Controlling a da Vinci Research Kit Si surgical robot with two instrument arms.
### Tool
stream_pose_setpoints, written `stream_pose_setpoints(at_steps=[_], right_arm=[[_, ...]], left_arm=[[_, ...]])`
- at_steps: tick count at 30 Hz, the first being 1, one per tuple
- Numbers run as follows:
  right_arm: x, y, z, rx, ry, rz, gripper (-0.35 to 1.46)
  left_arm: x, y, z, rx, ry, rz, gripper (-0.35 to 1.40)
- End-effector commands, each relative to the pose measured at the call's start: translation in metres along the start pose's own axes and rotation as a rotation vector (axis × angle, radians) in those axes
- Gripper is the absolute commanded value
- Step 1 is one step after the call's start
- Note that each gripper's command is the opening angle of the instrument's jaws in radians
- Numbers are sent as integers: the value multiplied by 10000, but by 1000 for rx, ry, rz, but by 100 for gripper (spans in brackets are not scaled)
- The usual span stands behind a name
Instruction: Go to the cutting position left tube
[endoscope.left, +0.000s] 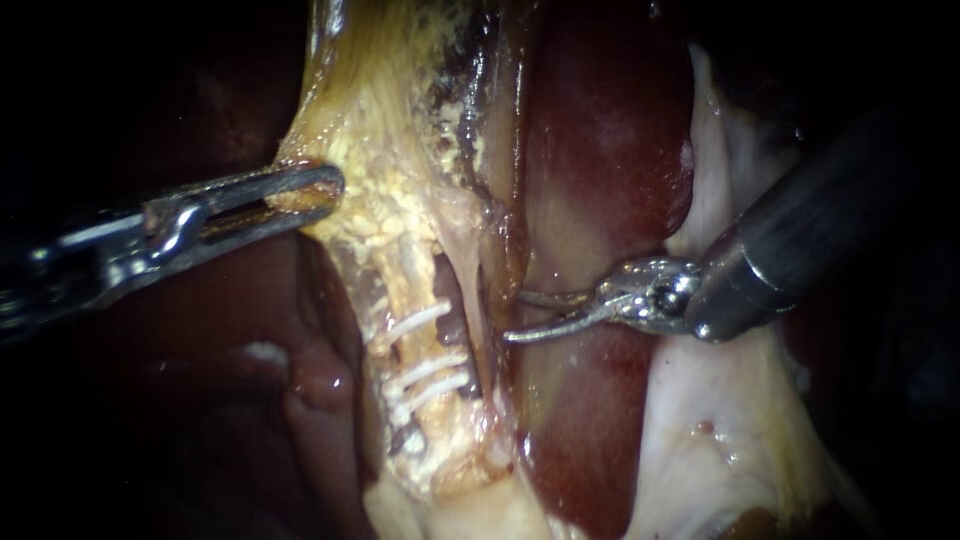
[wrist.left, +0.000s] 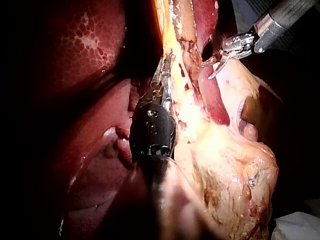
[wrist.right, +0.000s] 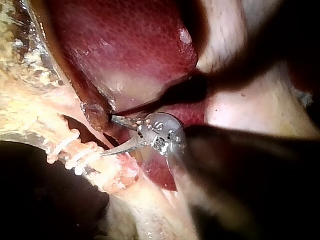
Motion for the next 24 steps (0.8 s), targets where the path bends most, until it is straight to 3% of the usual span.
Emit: stream_pose_setpoints(at_steps=[1, 16, 24], right_arm=[[0, 0, 0, 0, 0, 0, 143], [-1, -1, -1, 0, 0, 0, 143], [-1, -8, -16, 7, -6, 0, 143]], left_arm=[[0, 0, 0, 2, 0, 0, -35], [-2, 1, -5, 5, 3, 0, -35], [-20, 11, -20, 0, 12, -5, -35]])
